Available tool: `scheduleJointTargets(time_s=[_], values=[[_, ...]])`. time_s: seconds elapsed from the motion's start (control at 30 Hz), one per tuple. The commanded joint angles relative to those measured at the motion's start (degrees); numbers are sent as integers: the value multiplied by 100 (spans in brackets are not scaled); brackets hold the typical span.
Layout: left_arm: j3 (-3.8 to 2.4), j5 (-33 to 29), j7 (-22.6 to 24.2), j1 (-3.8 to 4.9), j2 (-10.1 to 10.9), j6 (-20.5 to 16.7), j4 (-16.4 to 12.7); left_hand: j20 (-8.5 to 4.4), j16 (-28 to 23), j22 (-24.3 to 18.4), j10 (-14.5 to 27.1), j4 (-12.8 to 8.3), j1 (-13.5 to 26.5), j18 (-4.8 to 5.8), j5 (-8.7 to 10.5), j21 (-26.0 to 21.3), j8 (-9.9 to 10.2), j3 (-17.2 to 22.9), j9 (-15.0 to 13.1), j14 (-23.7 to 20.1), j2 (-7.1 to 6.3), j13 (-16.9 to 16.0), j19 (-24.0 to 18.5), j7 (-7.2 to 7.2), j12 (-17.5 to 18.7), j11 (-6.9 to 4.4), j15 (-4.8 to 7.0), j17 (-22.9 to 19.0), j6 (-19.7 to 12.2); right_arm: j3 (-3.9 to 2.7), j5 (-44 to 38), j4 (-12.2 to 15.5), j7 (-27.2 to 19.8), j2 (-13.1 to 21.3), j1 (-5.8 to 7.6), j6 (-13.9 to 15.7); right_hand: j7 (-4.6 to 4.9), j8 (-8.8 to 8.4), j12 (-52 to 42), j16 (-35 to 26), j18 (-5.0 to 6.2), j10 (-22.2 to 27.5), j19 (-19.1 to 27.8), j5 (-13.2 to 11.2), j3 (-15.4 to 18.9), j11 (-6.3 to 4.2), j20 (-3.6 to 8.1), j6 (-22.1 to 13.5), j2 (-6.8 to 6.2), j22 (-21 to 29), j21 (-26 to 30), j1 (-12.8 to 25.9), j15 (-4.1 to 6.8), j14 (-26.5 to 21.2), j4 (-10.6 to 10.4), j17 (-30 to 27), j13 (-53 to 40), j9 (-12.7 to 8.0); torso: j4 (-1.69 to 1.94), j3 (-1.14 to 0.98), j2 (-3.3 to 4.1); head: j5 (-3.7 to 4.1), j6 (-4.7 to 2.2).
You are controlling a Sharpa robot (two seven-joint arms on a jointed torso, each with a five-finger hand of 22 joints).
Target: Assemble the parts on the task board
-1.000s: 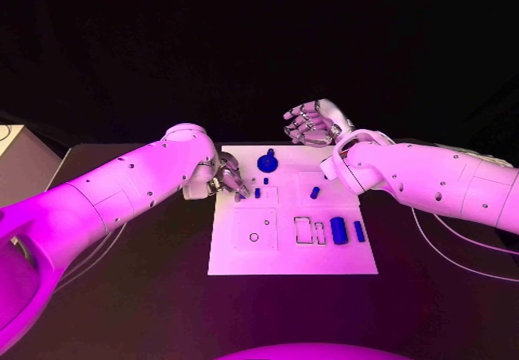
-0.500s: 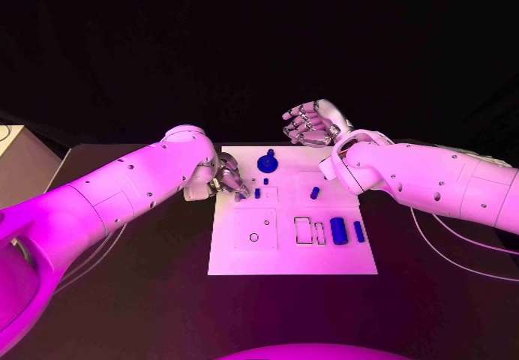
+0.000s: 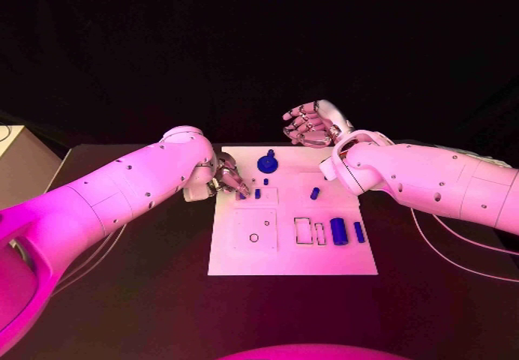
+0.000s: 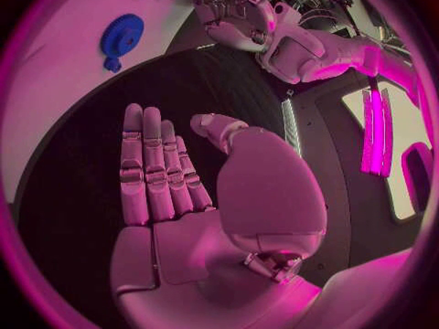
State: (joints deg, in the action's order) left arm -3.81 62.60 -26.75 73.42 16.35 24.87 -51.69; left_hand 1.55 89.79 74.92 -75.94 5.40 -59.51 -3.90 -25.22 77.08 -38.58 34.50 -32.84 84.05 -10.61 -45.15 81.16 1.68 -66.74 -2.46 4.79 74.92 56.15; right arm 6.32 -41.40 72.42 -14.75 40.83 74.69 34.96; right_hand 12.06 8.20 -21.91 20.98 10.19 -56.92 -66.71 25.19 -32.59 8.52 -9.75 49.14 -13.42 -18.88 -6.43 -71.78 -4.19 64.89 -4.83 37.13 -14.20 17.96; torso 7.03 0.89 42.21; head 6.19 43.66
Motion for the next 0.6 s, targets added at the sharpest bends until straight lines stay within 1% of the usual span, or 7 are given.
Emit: scheduleJointTargets(time_s=[0.03,0.2,0.27,0.33,0.4,0.53,0.6], values=[[26,42,-126,-44,10,-90,7,-9,-14,138,20,31,19,-10,27,-22,22,-62,7,573,-26,-11,-30,-4,-26,20,19,1433,15,-3,1,7,-77,1,0,-71,57,20,32,-26,24,-6,-35,34,28,-32,-8,8,21,9,22,55,6,32,-8,-8,12,-2,0,-2,3,2,-5],[25,39,-133,-44,20,-96,0,-12,-10,138,27,136,20,-10,99,-25,36,-204,19,575,-30,-13,-27,-5,-35,19,22,1441,28,-3,2,7,-78,2,0,-71,57,20,32,-26,24,-6,-35,34,28,-32,-8,8,21,9,22,55,6,32,-8,-8,12,-2,-1,-3,2,4,-7],[25,37,-135,-44,23,-102,-2,-12,-9,141,31,220,20,-8,189,-23,48,-310,30,576,-38,-14,-23,-6,-40,19,22,1445,38,-3,2,6,-79,2,0,-71,57,20,32,-26,24,-6,-35,34,28,-32,-8,8,21,9,22,55,6,32,-8,-8,12,-2,0,-4,1,3,-6],[25,36,-139,-44,27,-112,-3,-13,-8,138,37,325,-27,-9,498,-29,66,-430,47,577,-24,-16,-23,-8,-47,17,22,1447,51,-3,2,6,-79,1,0,-72,57,20,32,-26,24,-6,-35,34,28,-32,-8,8,21,9,22,55,6,32,-8,-8,12,-2,-1,-5,0,2,-8],[25,34,-143,-44,33,-120,-5,-11,-6,140,39,472,-35,-8,786,-30,84,-570,65,578,-40,-25,-19,-1,-60,24,18,1451,68,-3,2,6,-80,2,0,-72,57,20,32,-26,24,-6,-35,34,28,-32,-8,8,21,9,22,55,6,32,-8,-8,12,-2,-2,-6,2,3,-11],[25,29,-151,-45,49,-133,-14,-8,-3,143,41,655,-63,-7,1003,-31,98,-749,81,580,-73,-27,-15,3,-71,28,16,1458,89,-3,2,6,-81,6,0,-72,57,20,32,-26,24,-6,-35,34,28,-32,-8,8,21,9,22,55,6,32,-8,-8,12,-2,-5,-5,1,5,-10],[25,27,-154,-45,59,-139,-19,-8,-1,144,39,720,-72,-7,1064,-31,101,-817,85,582,-85,-34,-14,4,-78,29,15,1463,96,-3,3,6,-81,8,0,-72,57,20,32,-26,24,-6,-35,34,28,-32,-8,8,21,9,22,55,6,32,-8,-8,12,-2,-3,-5,0,6,-11]])
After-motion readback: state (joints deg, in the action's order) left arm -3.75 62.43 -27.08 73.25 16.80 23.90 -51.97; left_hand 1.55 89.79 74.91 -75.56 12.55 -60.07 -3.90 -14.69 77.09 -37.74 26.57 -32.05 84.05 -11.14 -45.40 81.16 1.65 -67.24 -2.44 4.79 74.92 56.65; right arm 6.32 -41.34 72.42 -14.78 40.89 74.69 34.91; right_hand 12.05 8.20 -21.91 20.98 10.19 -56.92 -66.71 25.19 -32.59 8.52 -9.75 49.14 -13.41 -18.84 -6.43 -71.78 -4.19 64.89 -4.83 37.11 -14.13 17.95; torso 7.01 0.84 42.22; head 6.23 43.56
